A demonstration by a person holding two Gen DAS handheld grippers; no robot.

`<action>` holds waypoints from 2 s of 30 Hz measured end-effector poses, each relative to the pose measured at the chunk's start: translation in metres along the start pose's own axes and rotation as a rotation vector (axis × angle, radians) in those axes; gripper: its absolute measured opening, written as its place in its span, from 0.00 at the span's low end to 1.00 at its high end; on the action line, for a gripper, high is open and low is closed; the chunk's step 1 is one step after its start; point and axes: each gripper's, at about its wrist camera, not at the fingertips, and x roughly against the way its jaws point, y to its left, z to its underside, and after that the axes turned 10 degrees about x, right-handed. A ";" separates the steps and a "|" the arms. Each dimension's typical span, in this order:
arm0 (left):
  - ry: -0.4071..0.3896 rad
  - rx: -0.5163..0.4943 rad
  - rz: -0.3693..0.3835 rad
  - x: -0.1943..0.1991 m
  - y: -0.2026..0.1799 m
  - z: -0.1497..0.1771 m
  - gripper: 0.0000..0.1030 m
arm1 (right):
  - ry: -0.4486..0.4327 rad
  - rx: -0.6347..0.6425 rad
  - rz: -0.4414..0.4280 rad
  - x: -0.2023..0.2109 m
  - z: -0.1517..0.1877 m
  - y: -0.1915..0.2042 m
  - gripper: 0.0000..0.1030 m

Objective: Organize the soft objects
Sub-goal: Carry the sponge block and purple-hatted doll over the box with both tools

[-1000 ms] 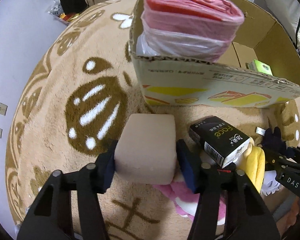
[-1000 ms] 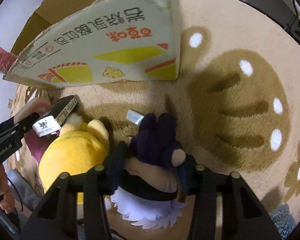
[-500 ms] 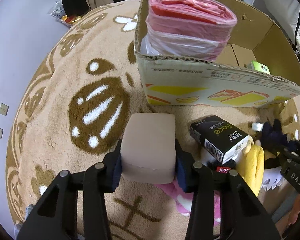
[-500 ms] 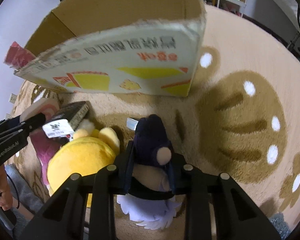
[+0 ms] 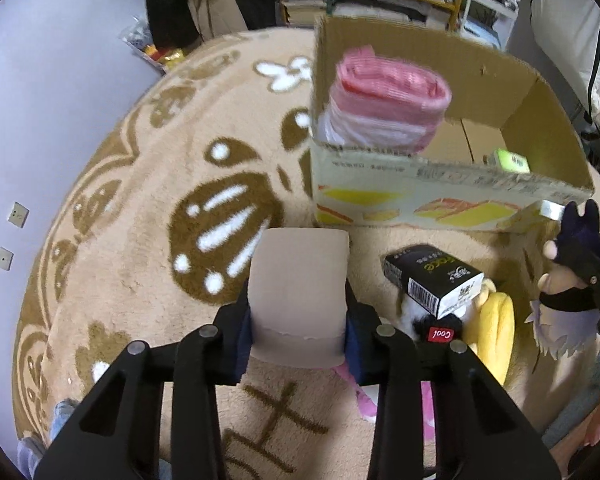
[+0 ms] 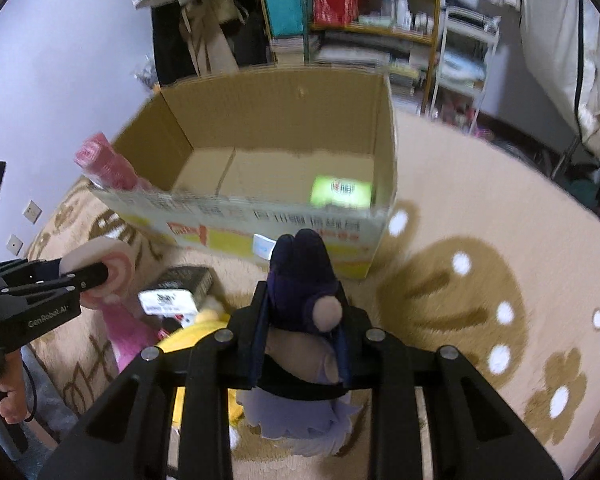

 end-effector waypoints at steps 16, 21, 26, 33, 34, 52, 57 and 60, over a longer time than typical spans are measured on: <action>-0.390 0.028 0.044 0.090 0.005 0.010 0.34 | -0.269 0.078 0.112 0.065 -0.005 0.021 0.29; -0.474 0.031 0.053 0.109 0.006 0.013 0.34 | -0.323 0.112 0.164 0.077 -0.006 0.031 0.29; -0.520 0.037 0.056 0.120 0.005 0.012 0.34 | -0.381 0.131 0.208 0.088 -0.006 0.035 0.29; -0.573 0.048 0.069 0.130 0.006 0.002 0.34 | -0.474 0.137 0.246 0.103 -0.011 0.034 0.29; -0.577 0.051 0.074 0.131 0.006 -0.001 0.34 | -0.490 0.137 0.240 0.106 -0.013 0.032 0.29; -0.674 0.006 0.121 0.145 -0.012 -0.039 0.35 | -0.627 0.134 0.234 0.105 -0.046 0.021 0.29; -0.693 -0.028 0.102 0.139 -0.023 -0.048 0.35 | -0.664 0.148 0.239 0.104 -0.054 0.021 0.29; -0.687 -0.038 0.102 0.134 -0.028 -0.053 0.35 | -0.668 0.156 0.238 0.100 -0.059 0.020 0.29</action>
